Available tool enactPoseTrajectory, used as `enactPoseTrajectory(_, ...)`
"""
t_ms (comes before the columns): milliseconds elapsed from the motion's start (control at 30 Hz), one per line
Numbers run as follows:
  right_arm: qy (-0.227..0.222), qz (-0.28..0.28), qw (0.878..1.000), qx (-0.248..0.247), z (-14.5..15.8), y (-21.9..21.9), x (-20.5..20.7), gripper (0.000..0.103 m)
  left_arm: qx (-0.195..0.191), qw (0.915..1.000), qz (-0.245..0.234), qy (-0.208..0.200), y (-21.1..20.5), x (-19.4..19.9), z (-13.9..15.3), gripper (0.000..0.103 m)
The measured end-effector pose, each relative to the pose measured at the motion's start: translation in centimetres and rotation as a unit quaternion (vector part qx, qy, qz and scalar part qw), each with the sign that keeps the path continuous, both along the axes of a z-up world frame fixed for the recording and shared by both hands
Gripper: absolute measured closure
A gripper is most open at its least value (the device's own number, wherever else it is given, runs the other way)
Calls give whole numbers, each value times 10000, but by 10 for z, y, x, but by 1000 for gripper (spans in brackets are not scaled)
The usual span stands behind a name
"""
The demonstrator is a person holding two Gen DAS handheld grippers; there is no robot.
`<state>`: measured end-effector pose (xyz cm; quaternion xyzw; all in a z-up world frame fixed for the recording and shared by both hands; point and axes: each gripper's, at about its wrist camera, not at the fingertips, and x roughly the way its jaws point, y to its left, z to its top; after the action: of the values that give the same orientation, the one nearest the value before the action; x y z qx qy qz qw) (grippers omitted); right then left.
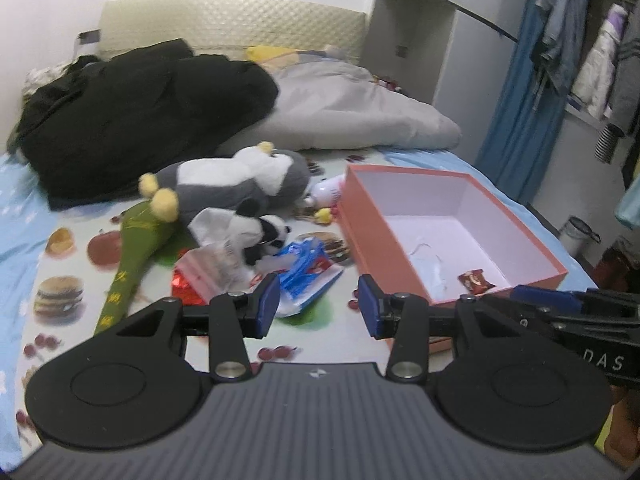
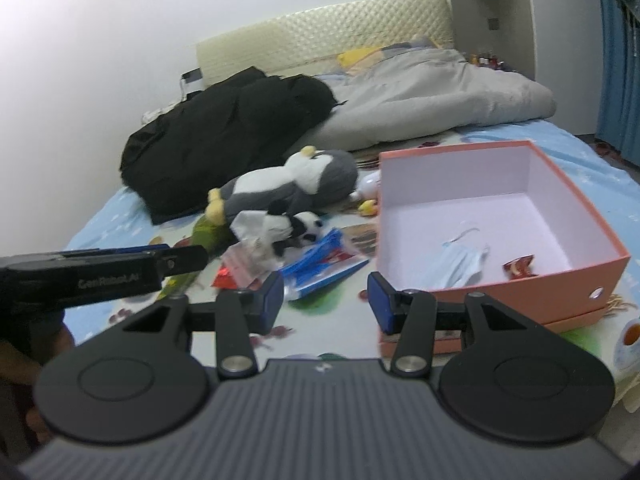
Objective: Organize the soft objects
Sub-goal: 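Withdraw both open tools from the box back toward the pile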
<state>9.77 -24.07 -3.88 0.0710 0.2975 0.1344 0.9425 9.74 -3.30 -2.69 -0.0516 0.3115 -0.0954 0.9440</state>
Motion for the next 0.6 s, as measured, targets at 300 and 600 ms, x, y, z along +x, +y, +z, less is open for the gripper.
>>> enactPoseTrajectory(300, 239, 249, 9994, -57, -4, 20, -14, 53, -234, 9986, 435, 196, 28, -20, -19, 54)
enactPoseTrajectory(600, 527, 486, 9973, -181, -19, 37, 4, 53, -361, 9962, 699, 384, 41, -11, -39, 54)
